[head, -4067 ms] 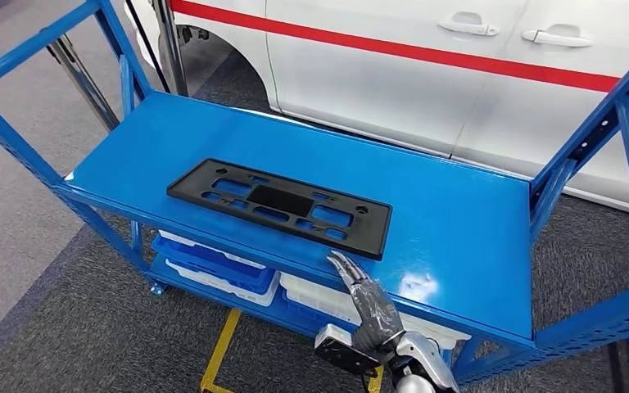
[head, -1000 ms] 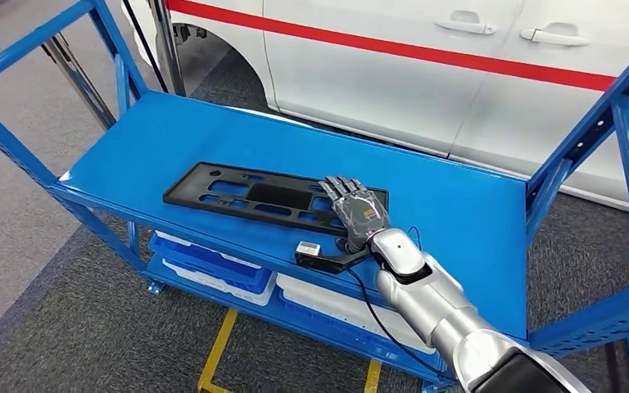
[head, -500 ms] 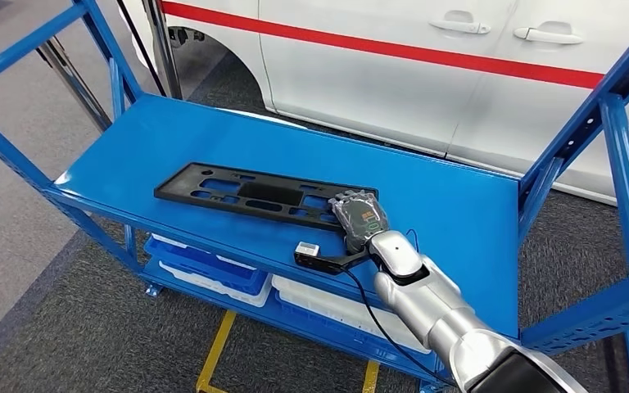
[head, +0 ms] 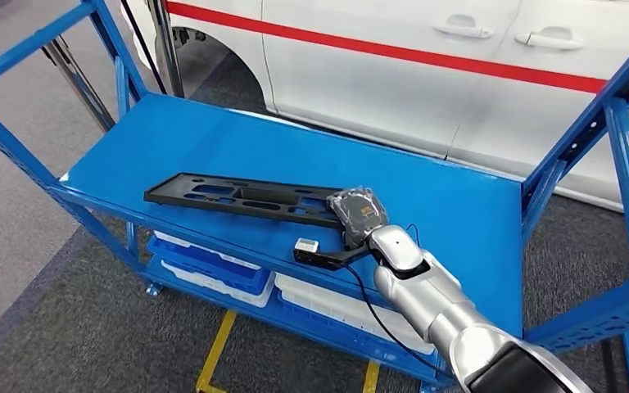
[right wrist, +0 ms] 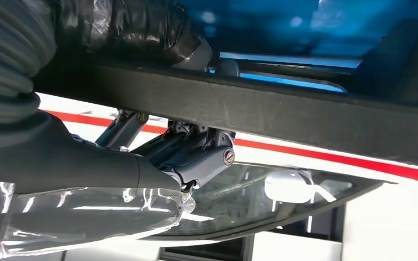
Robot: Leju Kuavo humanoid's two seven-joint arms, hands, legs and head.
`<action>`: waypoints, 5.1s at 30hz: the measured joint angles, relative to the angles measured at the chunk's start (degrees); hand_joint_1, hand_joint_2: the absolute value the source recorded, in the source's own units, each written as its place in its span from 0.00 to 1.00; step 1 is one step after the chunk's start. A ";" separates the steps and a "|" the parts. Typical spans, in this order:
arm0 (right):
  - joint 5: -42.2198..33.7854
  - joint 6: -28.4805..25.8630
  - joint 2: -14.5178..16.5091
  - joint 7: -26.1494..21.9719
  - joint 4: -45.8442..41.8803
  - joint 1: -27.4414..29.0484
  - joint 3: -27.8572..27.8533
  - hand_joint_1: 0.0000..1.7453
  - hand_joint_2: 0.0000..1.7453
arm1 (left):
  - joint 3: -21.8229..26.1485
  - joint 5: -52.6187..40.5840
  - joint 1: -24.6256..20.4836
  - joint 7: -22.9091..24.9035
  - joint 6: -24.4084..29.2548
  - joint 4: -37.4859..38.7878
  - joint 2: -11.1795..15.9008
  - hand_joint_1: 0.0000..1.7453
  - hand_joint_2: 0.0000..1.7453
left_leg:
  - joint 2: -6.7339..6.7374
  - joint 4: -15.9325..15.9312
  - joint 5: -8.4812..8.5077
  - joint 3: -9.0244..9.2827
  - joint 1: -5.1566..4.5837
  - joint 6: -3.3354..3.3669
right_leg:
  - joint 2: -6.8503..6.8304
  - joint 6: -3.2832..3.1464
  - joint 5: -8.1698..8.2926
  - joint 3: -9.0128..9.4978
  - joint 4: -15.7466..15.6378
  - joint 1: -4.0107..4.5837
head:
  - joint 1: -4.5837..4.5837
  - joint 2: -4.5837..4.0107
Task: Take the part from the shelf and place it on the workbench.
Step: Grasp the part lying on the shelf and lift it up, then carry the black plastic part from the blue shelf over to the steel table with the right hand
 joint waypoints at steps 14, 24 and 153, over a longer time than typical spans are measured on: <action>-0.75 -0.51 0.50 -0.08 0.63 -0.51 0.00 1.00 1.00 | 0.10 -0.92 0.25 3.03 2.76 0.00 0.02 0.00 1.00 | -0.03 2.31 -0.38 -0.81 0.51 -1.98 | -0.37 -1.23 0.58 0.22 -0.74 -0.13 | -0.08 0.00; 3.62 -10.66 0.34 4.31 0.84 1.64 0.00 1.00 1.00 | -0.23 -1.67 0.15 3.90 4.35 0.00 0.04 0.00 1.00 | 0.19 -0.48 0.39 -0.10 0.44 0.91 | -0.17 0.87 -7.30 -7.05 14.93 -0.16 | 0.02 0.00; -55.30 30.88 -1.48 -22.42 -31.46 24.59 -7.07 1.00 1.00 | -4.64 -0.09 -0.44 3.65 2.90 0.22 -0.92 0.00 1.00 | -5.45 0.69 0.98 -2.20 -0.05 0.96 | 3.62 -0.01 -1.45 0.15 1.82 -0.27 | -0.37 0.00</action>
